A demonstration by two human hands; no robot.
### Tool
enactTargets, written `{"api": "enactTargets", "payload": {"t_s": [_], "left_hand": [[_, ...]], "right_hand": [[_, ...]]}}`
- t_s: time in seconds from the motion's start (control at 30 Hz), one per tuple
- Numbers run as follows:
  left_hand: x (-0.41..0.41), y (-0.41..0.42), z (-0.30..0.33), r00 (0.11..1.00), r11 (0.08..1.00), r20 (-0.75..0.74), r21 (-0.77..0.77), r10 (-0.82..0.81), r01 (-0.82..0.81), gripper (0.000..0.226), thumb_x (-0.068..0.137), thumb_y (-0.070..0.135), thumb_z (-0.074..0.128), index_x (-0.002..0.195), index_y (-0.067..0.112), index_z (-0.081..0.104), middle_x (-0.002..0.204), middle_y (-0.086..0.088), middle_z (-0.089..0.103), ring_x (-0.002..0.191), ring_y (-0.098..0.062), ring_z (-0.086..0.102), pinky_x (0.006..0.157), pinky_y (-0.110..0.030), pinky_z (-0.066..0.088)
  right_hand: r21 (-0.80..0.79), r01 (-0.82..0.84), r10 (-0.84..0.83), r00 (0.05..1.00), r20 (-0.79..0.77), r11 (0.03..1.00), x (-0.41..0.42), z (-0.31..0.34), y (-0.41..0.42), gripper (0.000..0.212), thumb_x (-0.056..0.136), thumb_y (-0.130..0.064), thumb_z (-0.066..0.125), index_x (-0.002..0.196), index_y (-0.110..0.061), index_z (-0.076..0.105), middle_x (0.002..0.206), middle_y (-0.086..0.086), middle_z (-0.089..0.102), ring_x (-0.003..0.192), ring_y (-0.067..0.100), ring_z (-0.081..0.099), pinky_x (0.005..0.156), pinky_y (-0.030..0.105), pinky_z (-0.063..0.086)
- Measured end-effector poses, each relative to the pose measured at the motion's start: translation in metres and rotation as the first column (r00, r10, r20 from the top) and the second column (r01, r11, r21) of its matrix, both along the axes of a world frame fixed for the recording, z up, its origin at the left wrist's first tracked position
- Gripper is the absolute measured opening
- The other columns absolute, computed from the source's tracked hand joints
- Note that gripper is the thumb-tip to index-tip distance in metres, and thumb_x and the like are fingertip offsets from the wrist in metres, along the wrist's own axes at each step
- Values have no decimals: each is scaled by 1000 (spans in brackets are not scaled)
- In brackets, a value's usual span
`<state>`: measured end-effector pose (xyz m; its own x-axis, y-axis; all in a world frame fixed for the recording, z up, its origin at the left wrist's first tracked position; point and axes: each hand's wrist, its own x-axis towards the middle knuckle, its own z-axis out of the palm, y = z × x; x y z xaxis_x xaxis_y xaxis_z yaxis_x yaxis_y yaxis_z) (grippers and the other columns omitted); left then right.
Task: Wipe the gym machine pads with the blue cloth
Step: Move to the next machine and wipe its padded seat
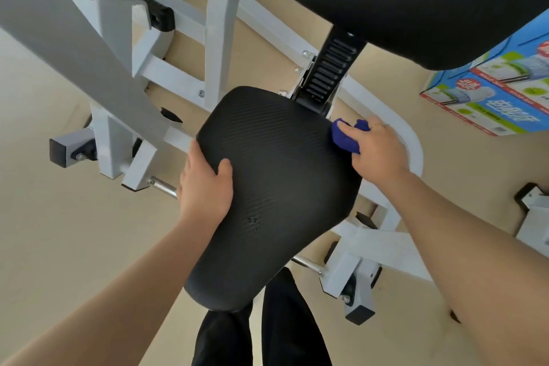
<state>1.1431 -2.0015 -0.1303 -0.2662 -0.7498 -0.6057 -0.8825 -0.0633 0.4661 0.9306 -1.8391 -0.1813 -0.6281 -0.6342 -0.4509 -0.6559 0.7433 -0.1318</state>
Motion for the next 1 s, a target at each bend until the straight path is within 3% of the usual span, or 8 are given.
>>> {"api": "enactTargets", "payload": {"t_s": [0.2,0.27,0.33,0.43,0.57,0.73,0.87,1.0], "left_hand": [[5,8,-2,984,983,88,-84,-153,160,69,94,32,39,147,9,1,149,-9,31,137,-30,29,116,-46,10],[4,5,-3,988,986,56,-84,-142,146,60,94,34,37,143,6,13,141,-12,40,130,-34,36,112,-48,19],[5,4,-2,990,986,26,-98,-136,138,47,94,31,39,131,4,29,131,-14,47,122,-36,42,103,-49,32],[8,7,-4,980,973,58,-118,-190,196,47,95,29,39,132,4,29,135,-13,43,125,-35,38,99,-47,34],[7,-1,-6,960,964,136,-76,-244,255,57,94,36,39,139,5,23,141,-14,39,127,-35,37,102,-50,37],[3,-8,-4,980,980,95,-72,-177,185,42,92,25,33,128,3,35,120,-16,51,111,-36,47,87,-45,41],[2,-12,7,1000,999,10,-31,-23,23,26,91,16,30,104,9,51,88,-10,56,78,-25,52,63,-34,38],[3,-32,3,963,963,-56,78,263,-259,28,90,20,33,71,7,49,71,-6,47,68,-21,41,61,-32,30]], "right_hand": [[-216,-228,250,965,82,949,83,29,16,70,60,-12,74,126,-25,56,112,17,57,86,38,56,64,44,53],[-262,-381,412,908,74,887,97,35,31,77,51,-11,81,124,-24,59,110,16,60,82,33,59,60,41,53],[-222,-445,469,881,67,867,80,32,31,78,61,-10,78,132,-27,51,121,15,55,93,33,56,72,43,51],[-83,-168,173,984,46,982,30,10,18,68,83,-9,56,142,-35,35,135,14,40,113,36,42,92,43,41],[-92,126,-115,987,109,988,12,-4,3,59,84,-13,53,138,-33,42,124,13,45,106,37,47,89,43,45],[-164,-91,112,986,124,982,65,25,-16,58,83,-31,57,139,-32,41,129,9,48,102,31,55,81,40,50],[-244,-390,439,875,202,888,100,33,-46,62,87,-28,54,143,-36,29,124,8,44,94,26,54,73,42,53],[-125,-227,237,969,73,966,58,14,-82,57,89,-22,52,141,-37,33,129,10,41,103,31,53,76,38,47]]}}
